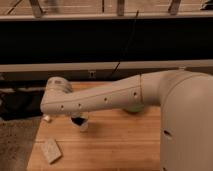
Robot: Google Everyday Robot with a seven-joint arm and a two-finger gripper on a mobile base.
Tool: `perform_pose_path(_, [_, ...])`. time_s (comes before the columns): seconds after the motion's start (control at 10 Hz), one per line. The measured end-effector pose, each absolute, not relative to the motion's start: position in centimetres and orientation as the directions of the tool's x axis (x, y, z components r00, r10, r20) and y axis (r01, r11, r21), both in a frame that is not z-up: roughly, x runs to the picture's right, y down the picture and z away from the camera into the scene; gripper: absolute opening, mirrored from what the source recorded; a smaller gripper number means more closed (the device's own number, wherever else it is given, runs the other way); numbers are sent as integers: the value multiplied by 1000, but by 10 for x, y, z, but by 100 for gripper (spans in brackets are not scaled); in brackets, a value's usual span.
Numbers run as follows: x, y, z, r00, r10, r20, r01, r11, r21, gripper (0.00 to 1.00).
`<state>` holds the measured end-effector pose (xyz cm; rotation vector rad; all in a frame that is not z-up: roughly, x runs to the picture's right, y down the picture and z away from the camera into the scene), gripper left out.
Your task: Place the eraser in the ceramic cup
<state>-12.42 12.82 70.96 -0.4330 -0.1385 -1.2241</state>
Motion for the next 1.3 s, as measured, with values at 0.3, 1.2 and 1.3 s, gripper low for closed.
perform_pose_path(0.3, [-125, 128, 711, 344, -881, 326, 931, 273, -244, 0])
perform_pose_path(1.2, [-123, 127, 714, 345, -886, 311, 930, 278, -240, 0])
perform_pose_path(1.3, [-123, 127, 714, 345, -886, 309, 930, 278, -240, 0])
